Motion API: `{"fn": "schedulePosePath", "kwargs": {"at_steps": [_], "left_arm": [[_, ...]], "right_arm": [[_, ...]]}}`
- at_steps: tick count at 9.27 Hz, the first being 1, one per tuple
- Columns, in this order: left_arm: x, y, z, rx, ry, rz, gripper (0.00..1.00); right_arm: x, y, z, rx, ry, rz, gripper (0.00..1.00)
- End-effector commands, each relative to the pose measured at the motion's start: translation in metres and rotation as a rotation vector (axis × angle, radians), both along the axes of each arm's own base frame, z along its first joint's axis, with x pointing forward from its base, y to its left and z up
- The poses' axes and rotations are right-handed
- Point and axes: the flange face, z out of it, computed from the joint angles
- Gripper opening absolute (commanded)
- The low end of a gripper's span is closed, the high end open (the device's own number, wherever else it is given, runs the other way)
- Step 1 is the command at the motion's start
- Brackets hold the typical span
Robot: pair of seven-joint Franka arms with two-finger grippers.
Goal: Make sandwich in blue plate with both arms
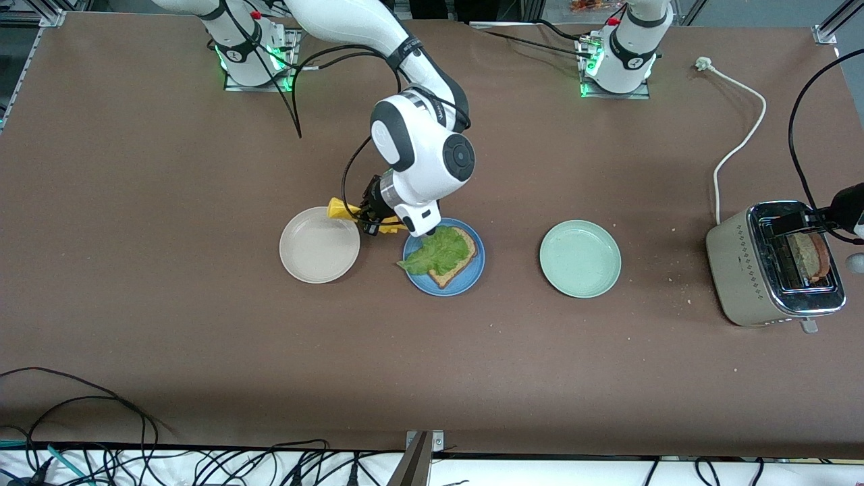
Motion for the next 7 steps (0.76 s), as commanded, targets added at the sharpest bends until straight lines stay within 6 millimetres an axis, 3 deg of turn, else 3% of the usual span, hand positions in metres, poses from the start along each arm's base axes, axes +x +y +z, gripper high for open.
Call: {"fn": "schedulePosePath", "kwargs": {"at_steps": [1,3,5,7], "left_arm": [[-0.002,-0.003,0.01,-0.014,-0.002,-0.004,1.0],[-0.002,-0.002,0.012,-0.013,-0.007,-0.004,1.0],[-0.001,-0.003,0.02,-0.009,-0.021,-0.004,1.0],[-0.001,-0.002,0.023,-0.006,-0.025,-0.003,1.0]], "right_arm": [[-0.004,0.009,0.005,-0.04,-0.039,0.031,0.05],[-0.001,0.005,0.01,-0.033,-0.027,0.036,0.05],[0.004,-0.003,0.03,0.046,0.027,0.042,0.05],[0.039,-0.051,0.067,0.223,0.119,-0.013,0.05]]}}
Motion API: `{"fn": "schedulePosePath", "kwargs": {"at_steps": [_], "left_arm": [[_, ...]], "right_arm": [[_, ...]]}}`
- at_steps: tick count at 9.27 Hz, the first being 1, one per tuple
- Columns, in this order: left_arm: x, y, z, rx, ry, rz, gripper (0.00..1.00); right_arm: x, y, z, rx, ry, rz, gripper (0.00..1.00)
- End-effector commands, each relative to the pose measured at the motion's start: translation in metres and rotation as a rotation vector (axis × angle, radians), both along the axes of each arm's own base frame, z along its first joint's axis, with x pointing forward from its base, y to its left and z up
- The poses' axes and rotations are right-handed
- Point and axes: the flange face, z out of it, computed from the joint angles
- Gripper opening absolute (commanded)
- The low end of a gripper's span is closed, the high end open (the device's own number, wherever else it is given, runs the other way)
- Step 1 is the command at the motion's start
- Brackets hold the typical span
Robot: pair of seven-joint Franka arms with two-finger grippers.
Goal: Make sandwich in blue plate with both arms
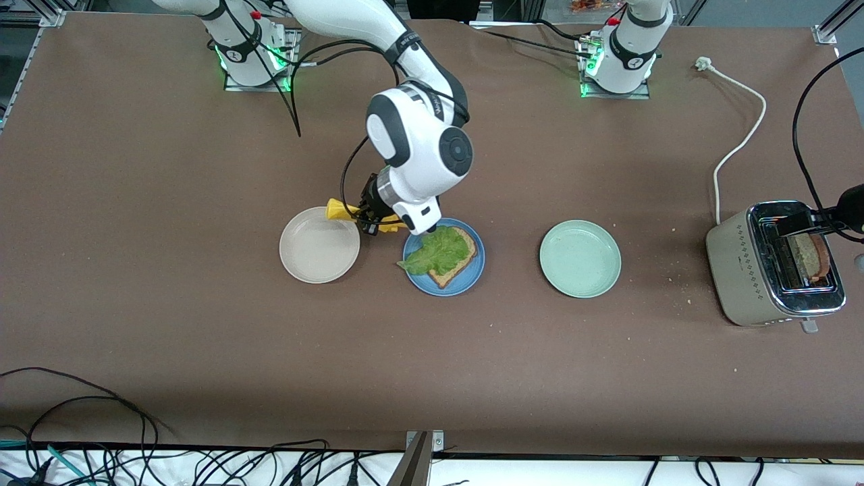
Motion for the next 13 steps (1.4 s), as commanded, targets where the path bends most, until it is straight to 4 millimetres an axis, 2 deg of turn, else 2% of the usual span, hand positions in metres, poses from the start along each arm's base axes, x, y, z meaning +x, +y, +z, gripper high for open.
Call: {"fn": "schedulePosePath", "kwargs": {"at_steps": [1,2,4,7,8,9,11,13], "left_arm": [[-0.003,-0.004,0.012,-0.006,-0.003,-0.008,1.0],[-0.003,-0.005,0.013,-0.003,-0.005,-0.014,1.0],[-0.011,0.014,0.017,0.001,0.005,0.006,1.0],[-0.018,0.055,0.0,-0.018,0.03,-0.016,1.0],[-0.018,0.058,-0.004,-0.02,0.034,-0.019,1.0],[-0.018,0.062,-0.007,0.019,0.049,-0.029,1.0],[-0.016,0.069,-0.023,0.035,0.076,-0.038,0.99],[-0.022,0.093,-0.033,0.046,0.097,-0.027,0.98]], "right_arm": [[0.053,-0.079,0.059,0.262,0.139,-0.069,0.05],[0.074,-0.122,0.066,0.385,0.214,-0.12,0.05],[0.114,-0.216,0.059,0.632,0.35,-0.129,0.05],[0.132,-0.342,0.026,0.969,0.504,-0.064,0.05],[0.132,-0.385,0.012,1.107,0.534,-0.028,0.05],[0.127,-0.414,-0.008,1.222,0.554,0.003,0.05],[0.116,-0.456,-0.055,1.412,0.555,0.102,0.05],[0.105,-0.475,-0.112,1.631,0.564,0.169,0.05]]}}
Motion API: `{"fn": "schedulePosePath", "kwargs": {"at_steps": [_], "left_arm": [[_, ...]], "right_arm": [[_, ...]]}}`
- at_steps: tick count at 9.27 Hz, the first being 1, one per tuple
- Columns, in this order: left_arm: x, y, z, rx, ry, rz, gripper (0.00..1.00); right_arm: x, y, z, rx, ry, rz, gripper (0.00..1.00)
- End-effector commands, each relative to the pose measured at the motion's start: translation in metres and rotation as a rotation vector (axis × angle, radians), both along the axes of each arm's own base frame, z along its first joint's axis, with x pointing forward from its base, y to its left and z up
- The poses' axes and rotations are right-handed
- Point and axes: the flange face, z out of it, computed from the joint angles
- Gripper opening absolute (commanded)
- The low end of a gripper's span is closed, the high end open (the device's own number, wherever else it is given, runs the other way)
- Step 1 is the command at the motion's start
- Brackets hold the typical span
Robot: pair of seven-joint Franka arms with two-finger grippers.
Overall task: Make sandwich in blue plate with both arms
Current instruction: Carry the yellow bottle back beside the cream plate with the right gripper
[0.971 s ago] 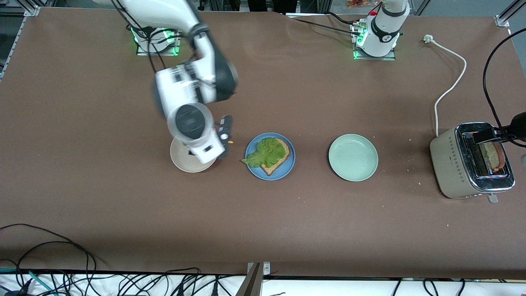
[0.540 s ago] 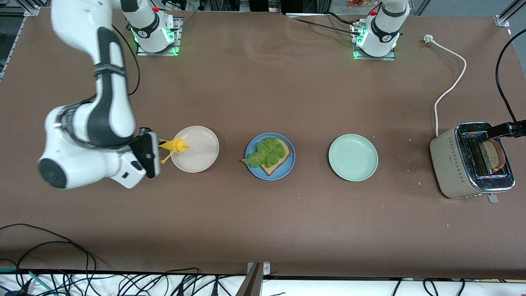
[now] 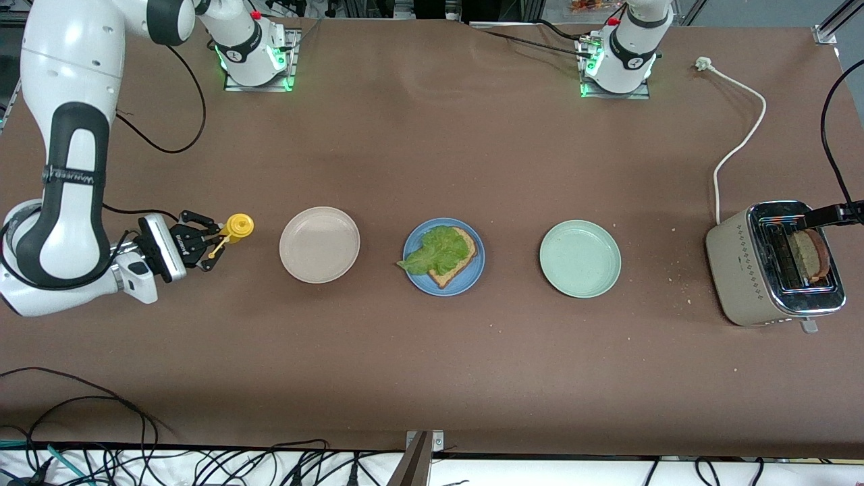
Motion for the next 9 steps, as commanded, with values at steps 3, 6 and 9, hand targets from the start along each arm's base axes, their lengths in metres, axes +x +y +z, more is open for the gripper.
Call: {"fn": "schedulePosePath", "kwargs": {"at_steps": [3,6,9], "left_arm": [[-0.005,0.049,-0.044,0.021,0.058,-0.024,0.97],[-0.011,0.067,-0.074,-0.005,0.103,0.004,0.95],[-0.012,0.071,-0.095,-0.022,0.13,0.011,0.88]], "right_arm": [[-0.022,-0.017,-0.106,0.413,-0.099,0.06,0.05],[-0.038,-0.043,-0.149,0.541,-0.118,0.026,0.05],[-0.046,-0.049,-0.172,0.584,-0.137,0.026,0.06]]}}
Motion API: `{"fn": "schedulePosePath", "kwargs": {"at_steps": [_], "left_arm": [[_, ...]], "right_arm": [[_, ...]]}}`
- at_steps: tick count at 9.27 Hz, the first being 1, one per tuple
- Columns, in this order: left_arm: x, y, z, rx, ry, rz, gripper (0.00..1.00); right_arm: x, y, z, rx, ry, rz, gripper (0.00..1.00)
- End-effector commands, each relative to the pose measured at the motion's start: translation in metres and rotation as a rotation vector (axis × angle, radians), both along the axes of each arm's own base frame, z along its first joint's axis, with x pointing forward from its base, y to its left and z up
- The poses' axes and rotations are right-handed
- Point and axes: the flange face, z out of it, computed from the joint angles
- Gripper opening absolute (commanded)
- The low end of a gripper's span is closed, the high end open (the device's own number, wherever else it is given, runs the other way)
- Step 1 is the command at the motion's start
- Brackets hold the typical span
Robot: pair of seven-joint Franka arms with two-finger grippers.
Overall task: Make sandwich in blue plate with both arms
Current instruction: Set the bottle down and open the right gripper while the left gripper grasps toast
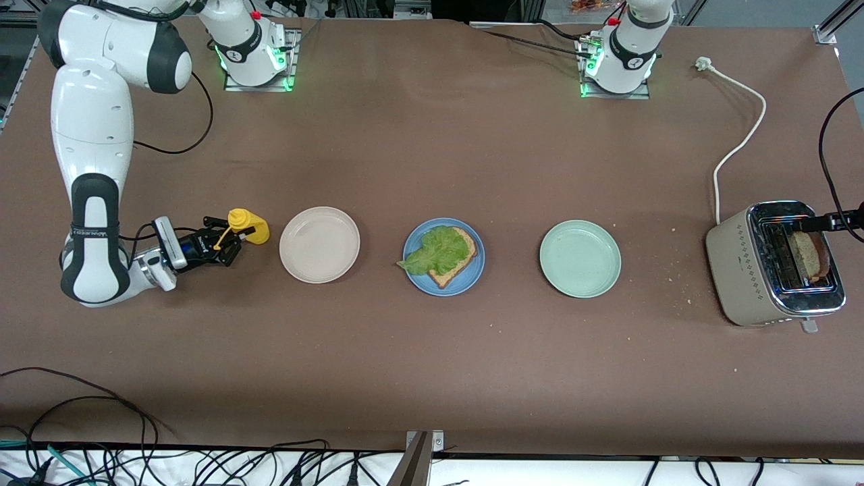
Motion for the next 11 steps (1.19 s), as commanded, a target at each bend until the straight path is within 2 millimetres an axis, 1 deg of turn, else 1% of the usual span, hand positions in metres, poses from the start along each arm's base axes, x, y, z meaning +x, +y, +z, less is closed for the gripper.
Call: {"fn": "schedulePosePath", "kwargs": {"at_steps": [1,2,3,4,5,6,7,8,9,10,11], "left_arm": [[0.0,0.002,-0.007,0.019,0.012,-0.027,0.84],[0.002,0.005,-0.012,0.035,0.006,-0.035,0.83],[0.006,0.006,-0.017,0.052,-0.002,-0.047,0.82],[0.008,0.009,-0.018,0.056,-0.018,-0.05,0.79],[0.011,0.009,-0.016,0.059,-0.035,-0.051,0.73],[0.014,0.007,-0.017,0.062,-0.047,-0.057,0.66],[0.016,0.004,-0.02,0.06,-0.052,-0.061,0.55],[0.017,0.002,-0.019,0.062,-0.053,-0.058,0.2],[0.017,0.002,-0.02,0.061,-0.052,-0.058,0.0],[0.017,0.002,-0.02,0.061,-0.051,-0.063,0.0],[0.018,0.003,-0.018,0.062,-0.054,-0.066,0.0]], "right_arm": [[0.0,0.002,-0.004,0.046,-0.013,0.004,0.11],[-0.001,0.002,-0.005,0.036,-0.003,0.004,0.31],[-0.001,0.0,-0.006,0.033,-0.005,0.0,0.95],[-0.002,-0.009,-0.007,0.031,-0.002,-0.013,1.0],[-0.001,-0.014,-0.005,0.023,-0.007,-0.017,1.0],[-0.002,-0.034,-0.002,-0.02,-0.006,-0.036,1.0],[-0.001,-0.055,0.004,-0.091,0.021,-0.066,1.0],[-0.002,-0.07,0.01,-0.142,0.06,-0.091,1.0],[-0.002,-0.083,0.017,-0.19,0.108,-0.117,1.0],[-0.001,-0.097,0.031,-0.253,0.169,-0.154,1.0],[0.002,-0.112,0.054,-0.316,0.216,-0.195,1.0]]}}
